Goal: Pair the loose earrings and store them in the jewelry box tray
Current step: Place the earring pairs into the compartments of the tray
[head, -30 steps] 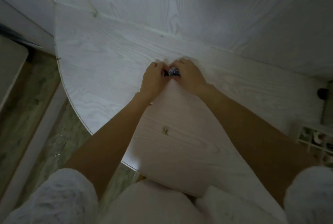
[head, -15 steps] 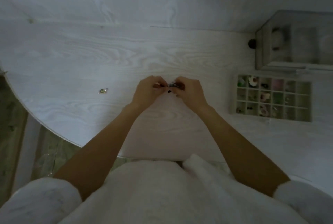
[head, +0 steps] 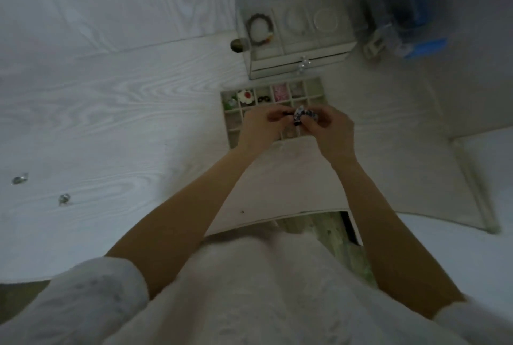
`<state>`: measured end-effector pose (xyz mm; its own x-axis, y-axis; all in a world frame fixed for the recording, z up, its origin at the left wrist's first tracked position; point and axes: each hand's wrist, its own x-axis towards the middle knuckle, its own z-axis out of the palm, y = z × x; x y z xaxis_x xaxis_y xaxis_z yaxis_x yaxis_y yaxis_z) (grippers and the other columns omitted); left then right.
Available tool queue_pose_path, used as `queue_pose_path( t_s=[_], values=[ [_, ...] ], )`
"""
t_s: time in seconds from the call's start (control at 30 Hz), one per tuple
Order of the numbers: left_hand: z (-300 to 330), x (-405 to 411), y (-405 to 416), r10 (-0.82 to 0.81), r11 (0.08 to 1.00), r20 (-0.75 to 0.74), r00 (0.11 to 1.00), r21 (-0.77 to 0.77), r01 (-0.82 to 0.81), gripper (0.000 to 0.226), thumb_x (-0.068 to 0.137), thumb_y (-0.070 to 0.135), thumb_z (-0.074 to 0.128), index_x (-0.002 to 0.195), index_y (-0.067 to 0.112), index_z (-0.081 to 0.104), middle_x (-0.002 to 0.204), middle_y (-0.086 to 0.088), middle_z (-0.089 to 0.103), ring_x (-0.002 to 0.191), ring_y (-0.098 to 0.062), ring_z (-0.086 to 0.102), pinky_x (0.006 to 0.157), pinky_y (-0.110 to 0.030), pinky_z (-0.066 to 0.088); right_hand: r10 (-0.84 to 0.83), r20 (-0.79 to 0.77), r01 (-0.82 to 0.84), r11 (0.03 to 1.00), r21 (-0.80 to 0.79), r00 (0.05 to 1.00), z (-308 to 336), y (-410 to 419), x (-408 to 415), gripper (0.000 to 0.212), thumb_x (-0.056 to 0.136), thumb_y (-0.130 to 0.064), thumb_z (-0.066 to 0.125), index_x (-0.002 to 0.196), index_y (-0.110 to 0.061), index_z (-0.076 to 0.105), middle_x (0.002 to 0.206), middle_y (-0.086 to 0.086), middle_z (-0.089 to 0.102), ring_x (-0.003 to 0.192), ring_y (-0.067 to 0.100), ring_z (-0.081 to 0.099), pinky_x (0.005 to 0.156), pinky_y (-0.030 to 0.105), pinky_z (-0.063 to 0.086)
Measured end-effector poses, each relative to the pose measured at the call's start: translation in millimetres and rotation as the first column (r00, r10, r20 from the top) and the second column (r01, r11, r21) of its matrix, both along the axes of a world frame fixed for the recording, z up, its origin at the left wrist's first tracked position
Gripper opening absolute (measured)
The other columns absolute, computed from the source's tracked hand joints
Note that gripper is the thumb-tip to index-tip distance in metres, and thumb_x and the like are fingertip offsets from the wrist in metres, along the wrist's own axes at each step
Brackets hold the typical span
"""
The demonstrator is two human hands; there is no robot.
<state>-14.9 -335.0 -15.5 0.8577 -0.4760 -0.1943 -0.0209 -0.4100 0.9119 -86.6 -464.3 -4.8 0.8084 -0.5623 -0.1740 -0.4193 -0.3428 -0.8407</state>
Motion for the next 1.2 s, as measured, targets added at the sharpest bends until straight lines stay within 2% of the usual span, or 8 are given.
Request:
queue_pose_path(
  t_s=[0.07,0.17,0.33,0.5,0.7,0.83,1.03,1.2],
  values=[
    [-1.6,-6.1,-26.7,-0.020,0.998,0.056,0.998,0.058,0.016,0.016,0.082,0.014,0.066,0.096,0.012,0.073,0.091,0.000,0.072,0.079,-0.010,0.062,0.065,-0.006,0.040,-0.027,-0.001,0.026,0.999,-0.022,1.000,-4.7,-22.2,-8.0,0.014,0.079,-0.016,0.069,0.094,-0.014,0.069,0.080,0.005,0.067,0.079,0.024,0.067,0.075,0.048,0.057],
    [-5.4,-12.2,-55.9,-0.112,0.971,0.128,0.985,0.226,0.081,0.017,0.085,0.017,0.061,0.098,0.015,0.072,0.098,-0.004,0.072,0.093,-0.018,0.063,0.073,-0.020,0.042,0.021,-0.058,-0.029,0.991,-0.134,0.998,-11.3,-46.6,-12.0,0.013,0.078,-0.017,0.070,0.089,-0.010,0.069,0.081,0.011,0.070,0.078,0.028,0.066,0.073,0.046,0.054],
    [-11.0,-21.7,-73.9,-0.239,0.906,0.178,0.955,0.394,0.153,0.021,0.089,0.021,0.055,0.104,0.016,0.069,0.102,-0.010,0.070,0.096,-0.026,0.062,0.075,-0.030,0.042,0.166,-0.149,-0.201,0.944,-0.263,0.975,-16.0,-62.1,-8.1,0.020,0.078,-0.016,0.070,0.096,-0.008,0.069,0.092,0.013,0.072,0.086,0.026,0.065,0.067,0.019,0.040],
    [-8.5,-26.2,-80.5,-0.322,0.872,0.232,0.918,0.449,0.192,0.032,0.093,0.007,0.044,0.119,0.012,0.061,0.115,-0.014,0.066,0.102,-0.031,0.061,0.084,-0.034,0.042,0.230,-0.161,-0.272,0.903,-0.332,0.960,-11.9,-63.4,-12.6,0.029,0.078,-0.014,0.070,0.105,-0.006,0.065,0.098,0.015,0.071,0.092,0.029,0.065,0.080,0.035,0.050],
    [-17.6,-29.8,-75.8,-0.460,0.816,0.359,0.812,0.531,0.228,0.034,0.089,0.001,0.044,0.118,0.006,0.061,0.111,-0.018,0.063,0.105,-0.035,0.053,0.097,-0.036,0.034,0.261,-0.202,-0.326,0.832,-0.449,0.944,-14.7,-67.5,-17.4,0.020,0.086,-0.015,0.060,0.105,-0.010,0.065,0.103,0.012,0.066,0.095,0.029,0.059,0.077,0.036,0.046],
    [-28.3,-32.1,-64.3,-0.450,0.818,0.511,0.732,0.564,0.110,0.025,0.086,0.011,0.052,0.106,0.005,0.067,0.103,-0.014,0.063,0.097,-0.035,0.054,0.081,-0.043,0.048,0.274,-0.267,-0.381,0.735,-0.561,0.924,-24.6,-63.9,-19.8,0.022,0.090,-0.025,0.055,0.106,-0.015,0.068,0.109,0.008,0.060,0.104,0.029,0.047,0.074,0.030,0.036],
    [-27.9,-30.1,-56.6,-0.462,0.820,0.552,0.694,0.564,0.097,0.027,0.085,0.012,0.054,0.109,0.008,0.065,0.108,-0.010,0.065,0.101,-0.031,0.056,0.083,-0.039,0.047,0.205,-0.310,-0.350,0.761,-0.546,0.928,-24.0,-66.1,-4.8,0.018,0.087,-0.019,0.059,0.102,-0.012,0.065,0.113,0.012,0.052,0.109,0.028,0.044,0.076,0.031,0.040],
    [-24.4,-30.6,-54.7,-0.535,0.776,0.537,0.653,0.618,0.127,0.030,0.088,0.015,0.051,0.115,0.011,0.063,0.112,-0.008,0.064,0.106,-0.032,0.054,0.084,-0.042,0.045,0.278,-0.383,-0.462,0.676,-0.574,0.881,-17.5,-73.3,1.1,0.020,0.087,-0.020,0.060,0.101,-0.010,0.070,0.113,0.013,0.053,0.109,0.031,0.044,0.076,0.033,0.038]
  ],
)
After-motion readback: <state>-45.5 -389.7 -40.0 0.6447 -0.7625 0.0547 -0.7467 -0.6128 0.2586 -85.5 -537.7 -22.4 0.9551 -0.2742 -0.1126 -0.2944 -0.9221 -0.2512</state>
